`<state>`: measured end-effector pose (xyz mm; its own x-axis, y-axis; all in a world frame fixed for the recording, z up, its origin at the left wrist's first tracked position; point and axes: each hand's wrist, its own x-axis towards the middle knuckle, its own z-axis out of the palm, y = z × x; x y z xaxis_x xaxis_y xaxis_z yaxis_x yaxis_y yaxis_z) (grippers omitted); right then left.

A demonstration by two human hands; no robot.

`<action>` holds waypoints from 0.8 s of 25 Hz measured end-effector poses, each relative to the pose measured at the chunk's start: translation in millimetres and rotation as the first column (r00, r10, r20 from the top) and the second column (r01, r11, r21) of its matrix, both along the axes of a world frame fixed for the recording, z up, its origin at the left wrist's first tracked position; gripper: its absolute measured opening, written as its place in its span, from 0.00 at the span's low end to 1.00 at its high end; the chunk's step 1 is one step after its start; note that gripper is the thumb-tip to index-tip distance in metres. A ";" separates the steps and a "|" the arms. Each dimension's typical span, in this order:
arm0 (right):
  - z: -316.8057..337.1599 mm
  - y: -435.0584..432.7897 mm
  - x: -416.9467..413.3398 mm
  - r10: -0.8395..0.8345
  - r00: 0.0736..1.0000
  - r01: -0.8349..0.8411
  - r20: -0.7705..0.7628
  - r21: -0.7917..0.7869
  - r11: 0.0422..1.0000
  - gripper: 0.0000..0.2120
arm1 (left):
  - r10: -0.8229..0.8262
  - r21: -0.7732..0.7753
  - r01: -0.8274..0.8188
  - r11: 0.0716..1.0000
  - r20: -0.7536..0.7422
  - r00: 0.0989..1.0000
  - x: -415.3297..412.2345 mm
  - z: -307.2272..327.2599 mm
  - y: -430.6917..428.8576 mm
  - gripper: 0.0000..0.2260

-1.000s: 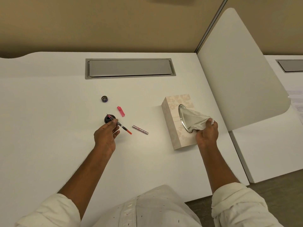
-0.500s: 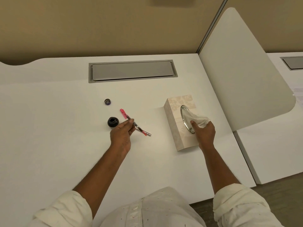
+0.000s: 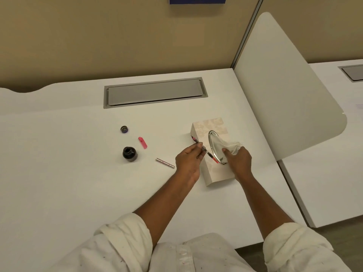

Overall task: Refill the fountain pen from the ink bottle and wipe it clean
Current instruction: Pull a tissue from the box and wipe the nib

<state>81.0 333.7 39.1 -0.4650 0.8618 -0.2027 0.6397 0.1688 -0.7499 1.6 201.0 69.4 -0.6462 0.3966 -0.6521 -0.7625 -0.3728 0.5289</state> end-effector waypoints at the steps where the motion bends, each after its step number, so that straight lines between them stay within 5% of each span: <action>1: 0.3 1.6 -0.9 0.022 1.000 -0.022 0.009 0.003 1.000 0.12 | -0.005 -0.003 0.005 1.000 0.010 1.000 3.9 -1.2 7.6 0.03; 12: 6.6 21.6 1.1 0.183 0.982 -0.180 0.044 -0.059 0.982 0.10 | 0.050 -0.138 -0.045 0.989 0.030 0.998 33.1 -19.4 44.1 0.11; 20: 19.0 32.1 6.2 0.230 0.970 -0.240 -0.078 -0.153 0.959 0.10 | 0.079 -0.176 -0.073 0.982 0.029 0.996 35.3 -23.5 47.3 0.12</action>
